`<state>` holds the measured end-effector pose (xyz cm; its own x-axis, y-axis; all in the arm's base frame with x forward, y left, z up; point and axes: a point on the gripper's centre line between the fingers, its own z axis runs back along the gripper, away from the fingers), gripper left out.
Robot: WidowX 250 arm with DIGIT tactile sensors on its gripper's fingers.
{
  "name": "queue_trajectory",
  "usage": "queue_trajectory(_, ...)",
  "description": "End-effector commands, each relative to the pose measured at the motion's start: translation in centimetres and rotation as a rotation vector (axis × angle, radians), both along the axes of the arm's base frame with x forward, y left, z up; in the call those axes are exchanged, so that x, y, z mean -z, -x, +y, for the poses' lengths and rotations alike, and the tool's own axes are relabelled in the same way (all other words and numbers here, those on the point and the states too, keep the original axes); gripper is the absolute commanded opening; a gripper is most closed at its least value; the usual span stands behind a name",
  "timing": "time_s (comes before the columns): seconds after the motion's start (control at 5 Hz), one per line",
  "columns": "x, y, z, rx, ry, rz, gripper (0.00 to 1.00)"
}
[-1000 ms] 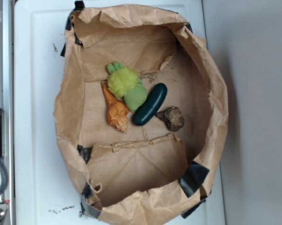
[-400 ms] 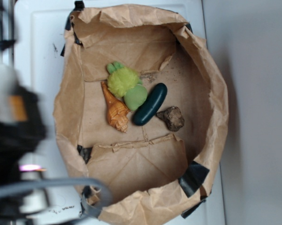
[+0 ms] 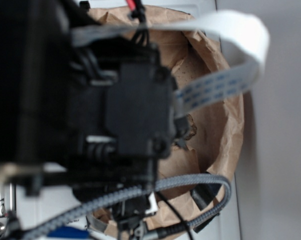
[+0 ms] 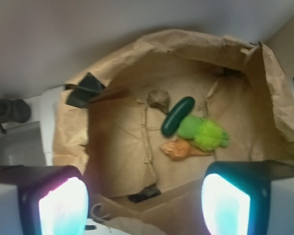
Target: Grab the plastic pickle.
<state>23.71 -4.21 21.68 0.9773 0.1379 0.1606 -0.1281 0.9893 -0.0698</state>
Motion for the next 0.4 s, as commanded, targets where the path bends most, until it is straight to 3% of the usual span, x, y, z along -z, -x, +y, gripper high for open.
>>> queue_trajectory(0.0,1.6,-0.9,0.2,0.094,-0.031,-0.131,1.00)
queue_trajectory(0.2,4.7,-3.6,0.9,0.187,-0.047,-0.183,1.00)
